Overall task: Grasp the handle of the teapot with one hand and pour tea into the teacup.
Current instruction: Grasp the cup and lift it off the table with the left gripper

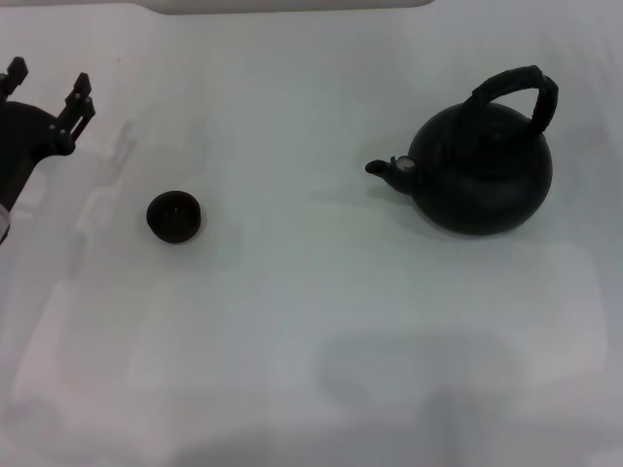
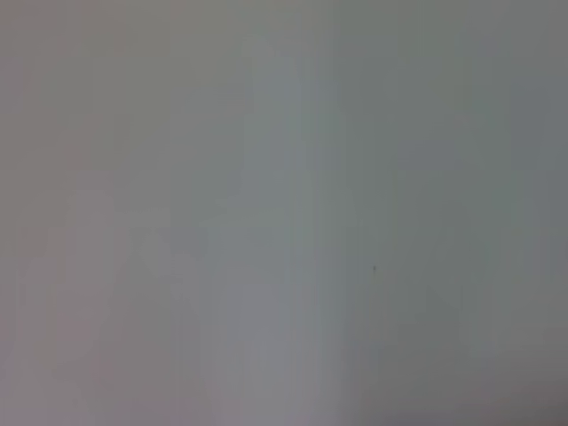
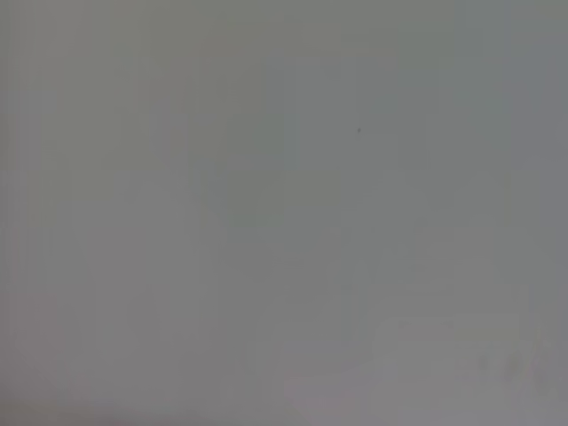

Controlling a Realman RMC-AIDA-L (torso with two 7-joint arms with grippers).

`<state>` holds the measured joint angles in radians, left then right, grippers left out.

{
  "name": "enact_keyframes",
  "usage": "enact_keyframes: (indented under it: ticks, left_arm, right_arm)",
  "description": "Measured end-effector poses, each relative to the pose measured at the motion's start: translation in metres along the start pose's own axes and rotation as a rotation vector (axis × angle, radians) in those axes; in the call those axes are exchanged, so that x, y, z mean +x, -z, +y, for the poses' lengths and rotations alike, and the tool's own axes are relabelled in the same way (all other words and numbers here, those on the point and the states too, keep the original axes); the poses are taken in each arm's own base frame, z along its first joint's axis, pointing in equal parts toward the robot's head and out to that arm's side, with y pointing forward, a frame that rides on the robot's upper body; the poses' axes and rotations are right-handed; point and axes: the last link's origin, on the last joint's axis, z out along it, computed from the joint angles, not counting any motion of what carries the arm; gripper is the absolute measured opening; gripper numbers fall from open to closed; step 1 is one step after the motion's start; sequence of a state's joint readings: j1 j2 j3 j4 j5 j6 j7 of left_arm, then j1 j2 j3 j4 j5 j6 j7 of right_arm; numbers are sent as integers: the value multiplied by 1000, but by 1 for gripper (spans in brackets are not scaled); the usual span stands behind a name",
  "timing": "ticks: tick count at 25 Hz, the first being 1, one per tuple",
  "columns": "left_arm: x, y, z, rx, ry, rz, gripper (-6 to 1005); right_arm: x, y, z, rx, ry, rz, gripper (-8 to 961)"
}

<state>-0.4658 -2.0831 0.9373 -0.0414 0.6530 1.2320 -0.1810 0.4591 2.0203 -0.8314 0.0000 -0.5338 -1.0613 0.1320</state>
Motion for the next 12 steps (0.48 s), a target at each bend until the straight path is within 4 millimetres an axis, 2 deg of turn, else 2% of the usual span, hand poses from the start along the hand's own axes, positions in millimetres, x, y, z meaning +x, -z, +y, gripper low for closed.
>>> enact_keyframes:
  ticks: [12]
  left_arm:
    - [0, -2, 2, -12, -1, -5, 758]
  right_arm:
    - [1, 0, 0, -2, 2, 3, 432]
